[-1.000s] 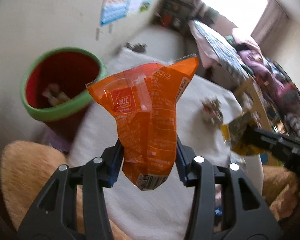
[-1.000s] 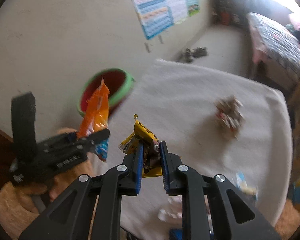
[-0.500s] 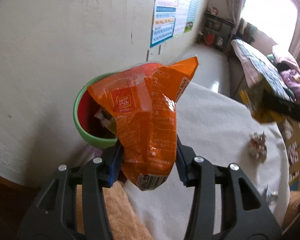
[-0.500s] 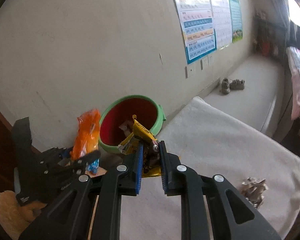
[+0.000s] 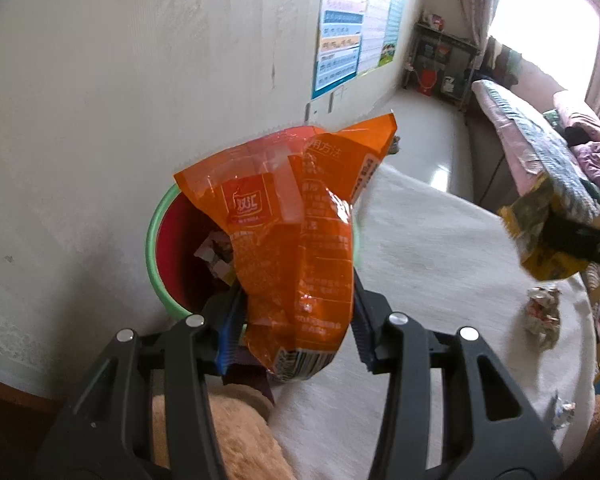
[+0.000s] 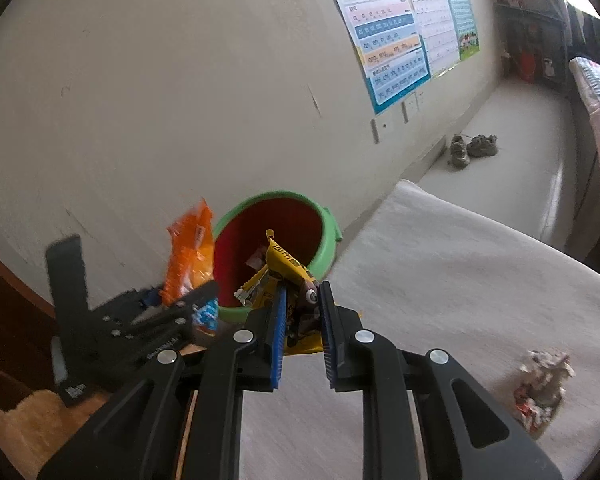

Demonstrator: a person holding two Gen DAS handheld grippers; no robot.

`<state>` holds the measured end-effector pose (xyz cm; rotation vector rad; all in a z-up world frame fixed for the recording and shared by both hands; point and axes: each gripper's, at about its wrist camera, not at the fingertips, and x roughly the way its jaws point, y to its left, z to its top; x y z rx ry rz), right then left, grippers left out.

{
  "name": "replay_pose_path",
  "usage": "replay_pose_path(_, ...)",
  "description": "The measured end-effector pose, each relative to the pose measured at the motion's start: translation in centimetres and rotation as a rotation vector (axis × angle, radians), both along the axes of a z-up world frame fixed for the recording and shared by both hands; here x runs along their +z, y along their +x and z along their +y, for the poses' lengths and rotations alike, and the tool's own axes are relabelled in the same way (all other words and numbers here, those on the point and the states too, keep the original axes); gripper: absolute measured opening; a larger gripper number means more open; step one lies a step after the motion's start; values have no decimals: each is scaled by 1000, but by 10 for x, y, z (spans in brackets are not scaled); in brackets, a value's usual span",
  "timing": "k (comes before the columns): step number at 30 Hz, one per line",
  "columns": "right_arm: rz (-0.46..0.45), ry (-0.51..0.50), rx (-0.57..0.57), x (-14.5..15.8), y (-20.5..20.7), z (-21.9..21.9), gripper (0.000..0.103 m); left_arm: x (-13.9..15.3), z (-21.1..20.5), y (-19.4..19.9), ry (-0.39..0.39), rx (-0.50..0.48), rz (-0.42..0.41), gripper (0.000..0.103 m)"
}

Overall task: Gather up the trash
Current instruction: 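Open the left gripper to drop the orange bag while the right gripper drops the yellow wrapper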

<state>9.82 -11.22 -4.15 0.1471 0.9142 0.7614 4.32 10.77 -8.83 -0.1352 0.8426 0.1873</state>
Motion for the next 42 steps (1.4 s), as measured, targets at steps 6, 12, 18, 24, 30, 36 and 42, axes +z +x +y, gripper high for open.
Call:
replay_pose_path(6, 33, 61, 31, -4, 23, 26, 17, -12, 16, 11, 2, 41, 29, 44)
replay_pose_path(12, 39, 53, 72, -18, 38, 54, 17, -29, 33, 21, -26, 70, 81, 44)
replay_pose_path(18, 87, 65, 82, -40, 56, 68, 17, -38, 43, 31, -29, 92, 111, 44)
replay_pose_path(24, 98, 38, 112, -53, 66, 102, 18, -39, 54, 38, -103, 124, 101, 44)
replay_pose_path(30, 99, 12, 92, -58, 74, 128, 18, -43, 61, 34, -110, 153, 107, 44)
replay_pose_path(36, 82, -10, 98, -57, 74, 142, 18, -49, 70, 33, -150, 188, 122, 44)
replay_pose_path(42, 54, -23, 54, -55, 74, 138, 62, -51, 69, 39, -152, 179, 126, 58)
